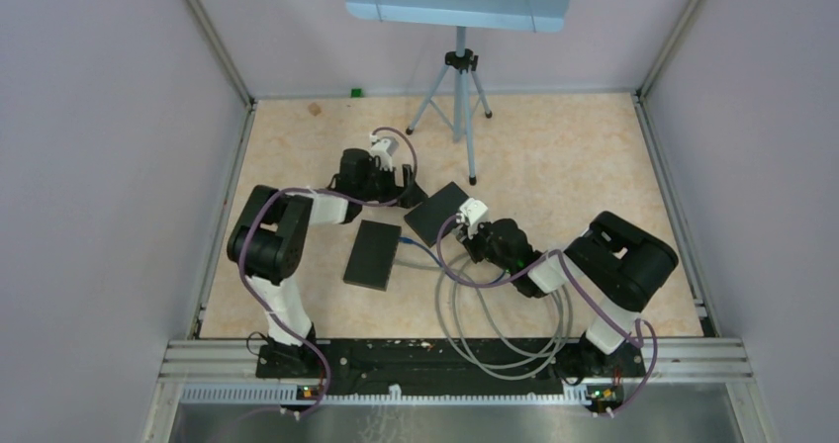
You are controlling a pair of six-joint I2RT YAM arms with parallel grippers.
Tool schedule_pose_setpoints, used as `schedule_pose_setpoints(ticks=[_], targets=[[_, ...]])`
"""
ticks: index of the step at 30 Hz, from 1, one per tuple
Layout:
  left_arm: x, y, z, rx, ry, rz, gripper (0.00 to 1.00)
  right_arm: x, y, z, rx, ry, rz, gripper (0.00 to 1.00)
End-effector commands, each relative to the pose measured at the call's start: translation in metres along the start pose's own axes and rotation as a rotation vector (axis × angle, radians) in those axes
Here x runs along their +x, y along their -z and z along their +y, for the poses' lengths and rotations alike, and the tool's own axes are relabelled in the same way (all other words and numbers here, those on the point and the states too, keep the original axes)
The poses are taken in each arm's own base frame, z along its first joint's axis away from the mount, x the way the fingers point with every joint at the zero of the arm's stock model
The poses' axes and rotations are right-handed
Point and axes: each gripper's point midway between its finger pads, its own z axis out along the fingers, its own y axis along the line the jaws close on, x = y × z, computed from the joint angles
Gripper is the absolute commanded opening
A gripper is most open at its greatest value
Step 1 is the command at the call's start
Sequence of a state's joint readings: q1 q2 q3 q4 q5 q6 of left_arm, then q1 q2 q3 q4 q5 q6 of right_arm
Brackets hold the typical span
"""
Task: Insert the plug into the switch port
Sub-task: Insert the connector.
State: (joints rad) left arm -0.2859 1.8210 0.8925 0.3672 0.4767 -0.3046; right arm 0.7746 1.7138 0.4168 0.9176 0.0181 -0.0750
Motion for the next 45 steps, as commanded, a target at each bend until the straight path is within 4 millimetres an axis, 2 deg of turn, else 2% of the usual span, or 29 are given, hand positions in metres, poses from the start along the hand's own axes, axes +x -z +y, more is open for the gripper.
schedule_pose_setpoints(ticks=[1, 4, 9, 13, 18, 22, 26, 29, 31, 36, 39, 42, 45], targets=[[0.009, -0.021, -0.04, 0.194, -0.082, 0.032, 0.99, -0.031, 0.0, 0.008, -0.038, -0.019, -0.102, 0.0], [0.017, -0.029, -0.039, 0.207, -0.081, 0.05, 0.96, -0.032, 0.0, 0.007, -0.039, -0.018, -0.104, 0.0], [0.031, -0.032, -0.041, 0.235, -0.082, 0.113, 0.83, -0.033, 0.0, 0.004, -0.02, -0.02, -0.103, 0.0], [0.052, -0.025, -0.047, 0.25, -0.094, 0.15, 0.81, -0.034, -0.003, -0.001, 0.011, -0.034, -0.098, 0.0], [0.084, -0.021, -0.063, 0.32, -0.092, 0.226, 0.71, -0.041, -0.006, -0.001, 0.009, -0.038, -0.114, 0.0], [0.11, -0.016, -0.074, 0.349, -0.098, 0.273, 0.69, -0.045, -0.008, -0.002, 0.01, -0.025, -0.12, 0.0], [0.126, -0.01, -0.079, 0.367, -0.114, 0.31, 0.66, -0.053, -0.009, 0.0, -0.005, 0.004, -0.144, 0.0], [0.133, -0.008, -0.082, 0.378, -0.126, 0.326, 0.64, -0.071, -0.006, 0.0, -0.011, 0.031, -0.203, 0.0], [0.135, -0.007, -0.083, 0.382, -0.136, 0.328, 0.65, -0.09, -0.003, 0.0, -0.024, 0.045, -0.259, 0.0], [0.135, -0.006, -0.086, 0.389, -0.157, 0.324, 0.66, -0.14, 0.004, -0.014, -0.008, 0.033, -0.37, 0.0], [0.136, -0.006, -0.086, 0.393, -0.158, 0.326, 0.66, -0.155, 0.004, -0.02, -0.006, 0.043, -0.39, 0.0], [0.136, -0.006, -0.088, 0.4, -0.166, 0.327, 0.66, -0.147, -0.003, -0.021, -0.006, 0.047, -0.365, 0.0], [0.137, -0.005, -0.091, 0.412, -0.177, 0.33, 0.66, -0.119, -0.012, -0.018, -0.015, 0.036, -0.32, 0.0]])
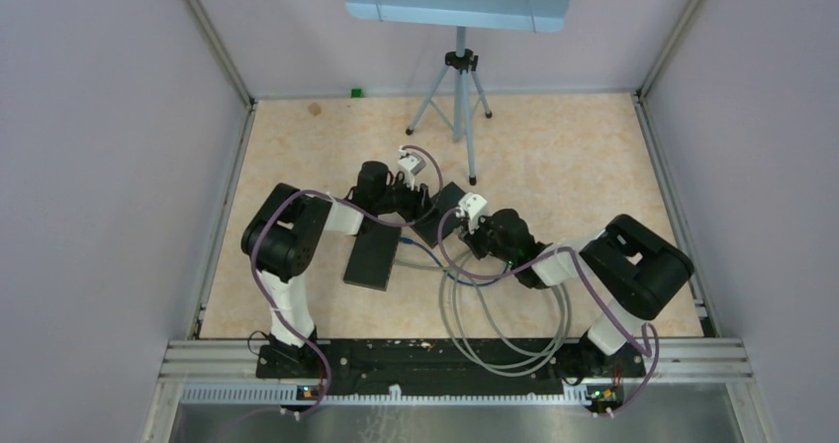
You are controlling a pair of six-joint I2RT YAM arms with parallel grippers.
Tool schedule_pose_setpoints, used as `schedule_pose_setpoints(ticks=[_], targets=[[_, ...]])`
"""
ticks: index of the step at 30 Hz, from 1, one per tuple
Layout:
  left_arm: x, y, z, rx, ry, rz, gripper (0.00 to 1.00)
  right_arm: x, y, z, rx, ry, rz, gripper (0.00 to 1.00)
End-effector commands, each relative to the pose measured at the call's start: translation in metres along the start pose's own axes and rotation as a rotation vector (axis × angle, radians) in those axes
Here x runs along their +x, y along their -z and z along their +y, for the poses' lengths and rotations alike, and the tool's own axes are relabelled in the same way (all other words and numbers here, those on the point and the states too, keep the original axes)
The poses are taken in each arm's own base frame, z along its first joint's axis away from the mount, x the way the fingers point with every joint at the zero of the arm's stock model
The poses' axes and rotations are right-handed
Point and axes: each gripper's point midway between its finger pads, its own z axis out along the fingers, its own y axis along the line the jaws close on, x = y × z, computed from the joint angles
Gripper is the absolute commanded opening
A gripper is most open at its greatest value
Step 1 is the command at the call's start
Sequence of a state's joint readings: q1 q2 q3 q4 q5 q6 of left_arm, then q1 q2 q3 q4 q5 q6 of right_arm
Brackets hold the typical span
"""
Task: Insert the plug into the switch port
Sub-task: Insert the connector.
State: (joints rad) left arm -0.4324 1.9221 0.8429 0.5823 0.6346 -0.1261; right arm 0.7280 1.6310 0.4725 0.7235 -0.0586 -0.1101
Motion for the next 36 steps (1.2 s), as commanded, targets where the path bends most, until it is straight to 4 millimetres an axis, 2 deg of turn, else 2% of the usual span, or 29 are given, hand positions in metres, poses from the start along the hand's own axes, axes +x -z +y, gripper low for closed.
schedule_pose_setpoints(ticks=[1, 4, 7, 10, 14, 18, 22, 25, 30, 33, 36], targets=[[0.076, 0.008, -0.056, 0.175, 0.125, 0.247, 0.66, -0.102, -0.013, -0.013, 0.029, 0.022, -0.359, 0.0], [0.076, 0.008, -0.059, 0.182, 0.12, 0.251, 0.66, -0.09, -0.016, -0.014, 0.039, 0.001, -0.353, 0.0], [0.075, 0.009, -0.058, 0.173, 0.117, 0.246, 0.67, -0.097, -0.015, -0.011, 0.019, 0.002, -0.368, 0.0], [0.063, 0.007, -0.053, 0.146, 0.102, 0.232, 0.69, -0.099, -0.02, -0.006, -0.013, 0.031, -0.332, 0.0], [0.028, 0.007, -0.028, 0.048, 0.082, 0.172, 0.76, -0.092, -0.018, -0.005, -0.018, 0.03, -0.298, 0.0], [-0.015, 0.011, 0.001, -0.043, 0.047, 0.105, 0.8, -0.065, -0.01, -0.005, -0.01, 0.012, -0.242, 0.0], [-0.049, 0.016, 0.026, -0.106, 0.04, 0.043, 0.87, -0.042, -0.013, -0.002, -0.02, 0.002, -0.165, 0.02], [-0.071, 0.027, 0.042, -0.169, 0.08, -0.019, 0.98, -0.03, -0.016, -0.001, -0.025, -0.006, -0.107, 0.12], [-0.113, 0.058, 0.055, -0.319, 0.092, -0.122, 0.99, -0.034, -0.013, -0.004, -0.021, -0.063, -0.068, 0.36], [-0.129, 0.082, 0.062, -0.447, 0.131, -0.152, 0.99, -0.044, -0.004, -0.003, -0.031, -0.108, -0.036, 0.41], [-0.126, 0.108, 0.074, -0.624, 0.236, -0.115, 0.99, -0.069, 0.014, -0.003, -0.023, -0.198, -0.041, 0.46]])
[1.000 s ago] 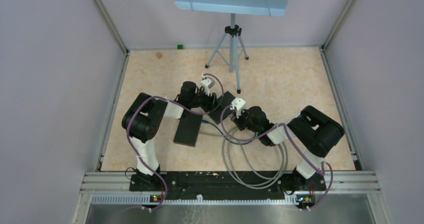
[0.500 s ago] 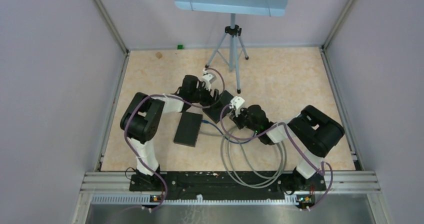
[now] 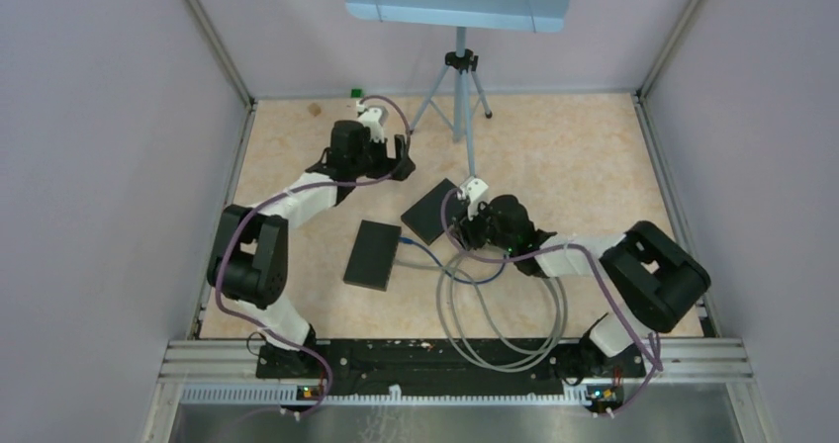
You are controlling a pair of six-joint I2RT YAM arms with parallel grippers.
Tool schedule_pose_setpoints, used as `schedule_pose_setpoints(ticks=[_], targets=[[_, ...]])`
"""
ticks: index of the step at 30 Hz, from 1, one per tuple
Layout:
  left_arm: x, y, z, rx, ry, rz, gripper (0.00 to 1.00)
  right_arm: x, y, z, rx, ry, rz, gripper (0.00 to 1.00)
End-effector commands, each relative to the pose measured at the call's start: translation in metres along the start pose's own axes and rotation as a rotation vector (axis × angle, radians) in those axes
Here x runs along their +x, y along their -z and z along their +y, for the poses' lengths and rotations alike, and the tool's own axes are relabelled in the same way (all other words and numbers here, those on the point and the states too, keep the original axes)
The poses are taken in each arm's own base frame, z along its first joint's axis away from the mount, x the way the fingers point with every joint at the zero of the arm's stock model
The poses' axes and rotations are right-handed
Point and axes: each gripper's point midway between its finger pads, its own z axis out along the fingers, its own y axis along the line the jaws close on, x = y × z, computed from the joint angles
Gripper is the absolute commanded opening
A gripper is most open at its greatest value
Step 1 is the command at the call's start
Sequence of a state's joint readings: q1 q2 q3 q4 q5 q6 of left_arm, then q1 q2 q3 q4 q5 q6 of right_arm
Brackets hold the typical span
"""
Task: Insert the plug into the switch port
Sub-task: Reset both arms
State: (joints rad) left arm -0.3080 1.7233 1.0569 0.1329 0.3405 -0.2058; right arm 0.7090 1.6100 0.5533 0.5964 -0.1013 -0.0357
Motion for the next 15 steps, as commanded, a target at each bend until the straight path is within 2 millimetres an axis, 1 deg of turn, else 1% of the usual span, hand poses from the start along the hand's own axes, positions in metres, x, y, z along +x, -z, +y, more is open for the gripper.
schedule_pose_setpoints(ticks=[1, 4, 6, 7, 10, 12, 13, 14, 15], targets=[[-0.034, 0.038, 0.024, -0.269, 0.11, -0.026, 0.99, -0.063, 0.025, 0.0, 0.016, -0.148, -0.065, 0.46], [-0.026, 0.053, 0.029, -0.33, 0.123, 0.034, 0.99, -0.082, 0.043, -0.011, 0.107, -0.265, -0.026, 0.47], [-0.017, 0.059, 0.027, -0.333, 0.12, 0.085, 0.99, -0.092, 0.053, -0.018, 0.159, -0.299, 0.035, 0.47], [-0.012, 0.063, 0.027, -0.341, 0.123, 0.119, 0.99, -0.093, 0.058, -0.022, 0.188, -0.315, 0.079, 0.47], [-0.009, 0.076, 0.02, -0.332, 0.123, 0.155, 0.99, -0.11, 0.07, -0.028, 0.254, -0.377, 0.154, 0.51], [-0.011, 0.087, 0.016, -0.328, 0.112, 0.143, 0.99, -0.12, 0.076, -0.03, 0.279, -0.398, 0.194, 0.56], [-0.012, 0.094, 0.014, -0.326, 0.104, 0.131, 0.99, -0.131, 0.08, -0.032, 0.294, -0.4, 0.189, 0.57], [-0.011, 0.1, 0.013, -0.328, 0.096, 0.125, 0.99, -0.133, 0.085, -0.037, 0.329, -0.401, 0.199, 0.57], [-0.013, 0.107, 0.011, -0.326, 0.089, 0.108, 0.99, -0.139, 0.09, -0.044, 0.369, -0.4, 0.171, 0.57]])
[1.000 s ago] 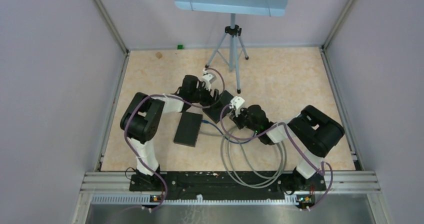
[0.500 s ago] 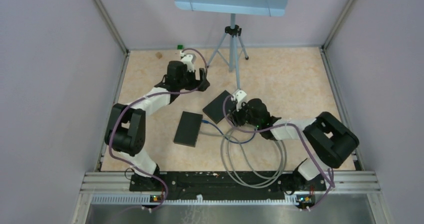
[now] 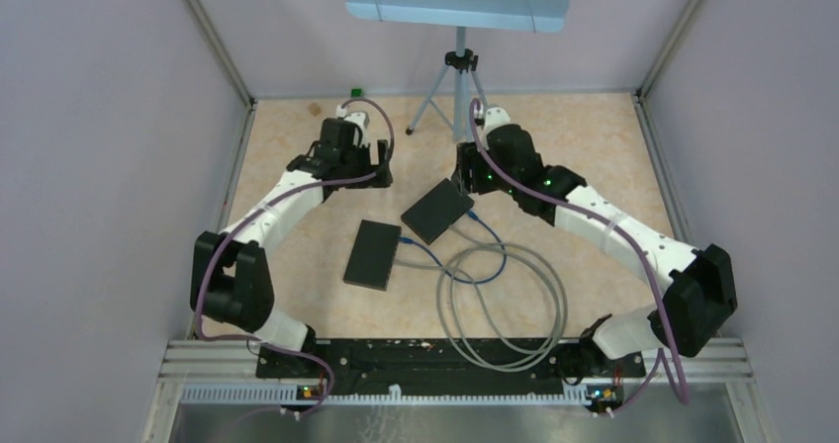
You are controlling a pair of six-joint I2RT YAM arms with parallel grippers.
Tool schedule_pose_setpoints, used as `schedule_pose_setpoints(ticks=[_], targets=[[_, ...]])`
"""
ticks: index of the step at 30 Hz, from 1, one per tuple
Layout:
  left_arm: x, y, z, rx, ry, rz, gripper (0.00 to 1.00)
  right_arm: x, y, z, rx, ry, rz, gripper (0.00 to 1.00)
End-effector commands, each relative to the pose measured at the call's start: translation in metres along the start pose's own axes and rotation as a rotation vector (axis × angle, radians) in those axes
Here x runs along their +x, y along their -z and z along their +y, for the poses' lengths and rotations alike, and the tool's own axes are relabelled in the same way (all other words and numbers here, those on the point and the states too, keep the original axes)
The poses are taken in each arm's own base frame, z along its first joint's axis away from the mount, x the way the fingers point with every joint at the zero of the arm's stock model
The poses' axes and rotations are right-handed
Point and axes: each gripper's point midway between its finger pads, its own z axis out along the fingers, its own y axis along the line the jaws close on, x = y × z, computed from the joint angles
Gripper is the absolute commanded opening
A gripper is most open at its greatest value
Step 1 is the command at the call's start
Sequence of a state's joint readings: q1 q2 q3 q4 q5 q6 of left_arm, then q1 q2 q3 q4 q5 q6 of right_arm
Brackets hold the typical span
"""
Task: Insert the plug into the switch port
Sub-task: Reset both arms
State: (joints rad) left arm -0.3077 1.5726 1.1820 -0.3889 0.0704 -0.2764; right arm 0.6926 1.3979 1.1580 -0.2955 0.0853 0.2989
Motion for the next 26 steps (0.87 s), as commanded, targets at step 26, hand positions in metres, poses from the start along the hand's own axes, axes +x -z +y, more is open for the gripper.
schedule_pose_setpoints(ticks=[26], targets=[[0.017, 0.131, 0.028, -0.08, -0.082, -0.349, 0.99, 0.016, 0.085, -0.062, 0.274, -0.26, -0.07, 0.84]])
